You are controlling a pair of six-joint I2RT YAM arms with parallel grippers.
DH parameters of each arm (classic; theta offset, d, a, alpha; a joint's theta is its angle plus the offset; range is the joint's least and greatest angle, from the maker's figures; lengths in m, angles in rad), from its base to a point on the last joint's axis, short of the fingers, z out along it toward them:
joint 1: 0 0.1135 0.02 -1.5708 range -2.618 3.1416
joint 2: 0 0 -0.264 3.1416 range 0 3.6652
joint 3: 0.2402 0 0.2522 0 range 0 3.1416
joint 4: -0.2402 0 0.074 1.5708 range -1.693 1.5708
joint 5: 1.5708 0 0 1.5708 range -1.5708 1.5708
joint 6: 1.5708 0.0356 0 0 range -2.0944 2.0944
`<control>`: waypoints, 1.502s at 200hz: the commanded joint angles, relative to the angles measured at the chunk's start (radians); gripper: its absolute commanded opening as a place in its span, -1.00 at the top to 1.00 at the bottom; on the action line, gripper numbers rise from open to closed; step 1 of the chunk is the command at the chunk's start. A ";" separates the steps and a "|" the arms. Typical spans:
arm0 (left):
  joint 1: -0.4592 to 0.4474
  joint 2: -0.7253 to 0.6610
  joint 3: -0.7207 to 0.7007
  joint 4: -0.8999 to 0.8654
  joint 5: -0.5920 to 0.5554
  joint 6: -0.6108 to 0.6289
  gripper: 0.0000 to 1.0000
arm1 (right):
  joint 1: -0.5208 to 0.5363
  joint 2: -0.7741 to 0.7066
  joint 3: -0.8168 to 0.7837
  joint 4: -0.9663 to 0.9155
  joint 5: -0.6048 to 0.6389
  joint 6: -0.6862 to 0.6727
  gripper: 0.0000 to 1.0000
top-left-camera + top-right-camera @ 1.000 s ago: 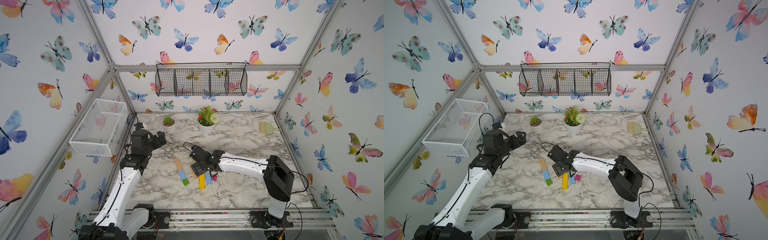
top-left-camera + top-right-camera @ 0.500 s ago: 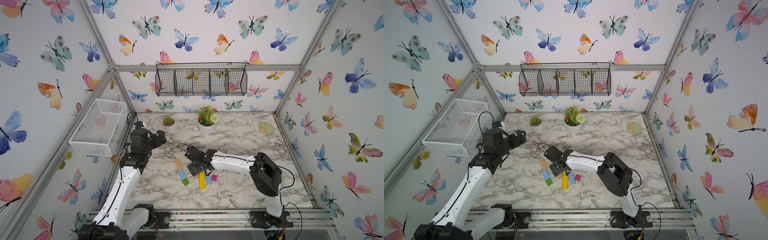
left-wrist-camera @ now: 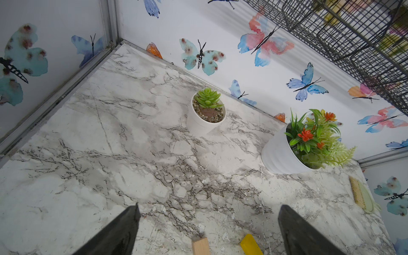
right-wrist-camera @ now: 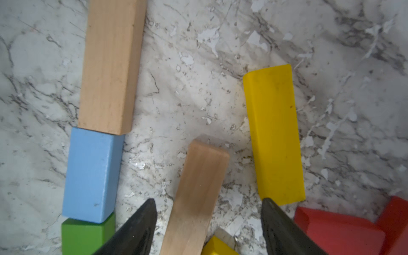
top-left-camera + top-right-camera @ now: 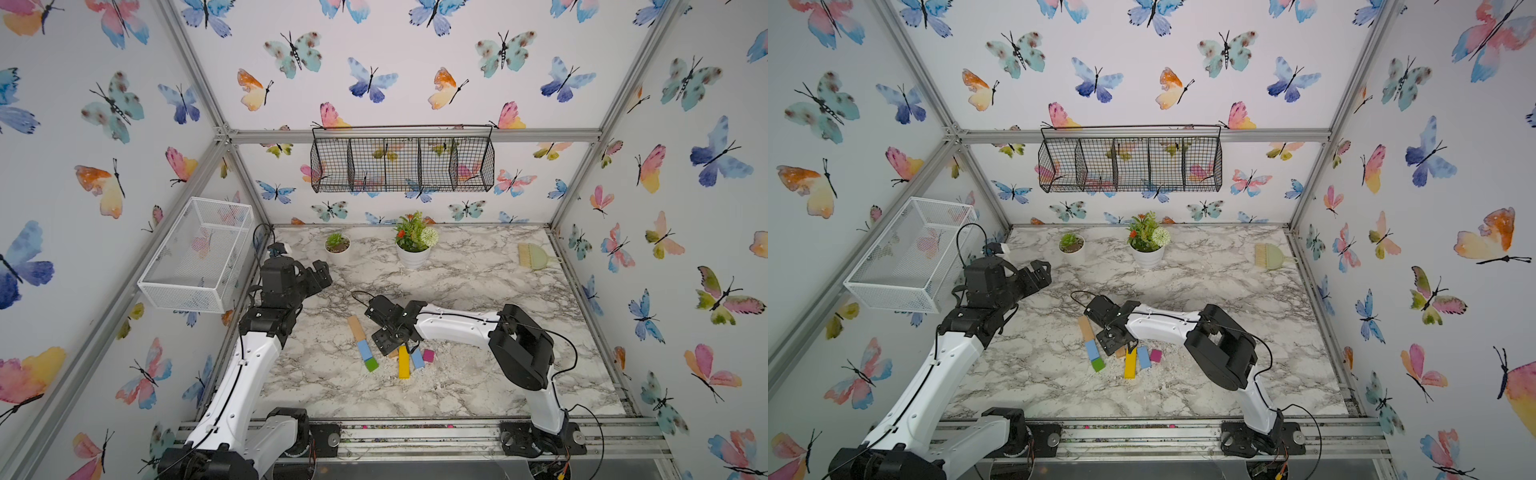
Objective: Assemble the letter v with building blocks
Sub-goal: Move the building blocks to the center of the board.
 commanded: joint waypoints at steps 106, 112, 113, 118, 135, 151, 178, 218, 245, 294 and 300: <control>0.017 -0.002 0.009 -0.001 -0.002 0.017 -0.97 | 0.004 0.029 -0.027 -0.047 0.034 0.035 0.01; 0.018 -0.002 0.008 -0.002 -0.001 0.017 -0.97 | 0.003 0.028 -0.029 -0.047 0.037 0.036 0.03; 0.017 -0.002 0.008 -0.002 -0.002 0.017 -0.97 | 0.003 0.027 -0.029 -0.047 0.037 0.036 0.03; 0.017 -0.002 0.008 -0.002 -0.001 0.017 -0.97 | 0.000 0.026 -0.033 -0.048 0.039 0.037 0.04; 0.018 -0.004 0.007 -0.002 -0.001 0.017 -0.97 | -0.013 0.015 -0.051 -0.045 0.042 0.040 0.06; 0.017 -0.004 0.008 -0.001 0.001 0.017 -0.97 | -0.030 0.001 -0.073 -0.040 0.044 0.041 0.07; 0.017 -0.002 0.008 0.001 0.004 0.017 -0.97 | -0.063 -0.033 -0.120 -0.031 0.053 0.040 0.08; 0.018 0.000 0.007 0.001 0.010 0.017 -0.97 | -0.113 -0.066 -0.170 -0.022 0.070 0.031 0.09; 0.019 -0.002 0.007 0.001 0.012 0.015 -0.97 | -0.143 -0.088 -0.199 -0.016 0.075 0.025 0.09; 0.019 0.003 0.008 0.003 0.020 0.014 -0.97 | -0.199 -0.141 -0.263 -0.005 0.085 0.019 0.08; 0.019 0.003 0.008 0.003 0.019 0.014 -0.97 | -0.205 -0.147 -0.271 -0.004 0.084 0.018 0.08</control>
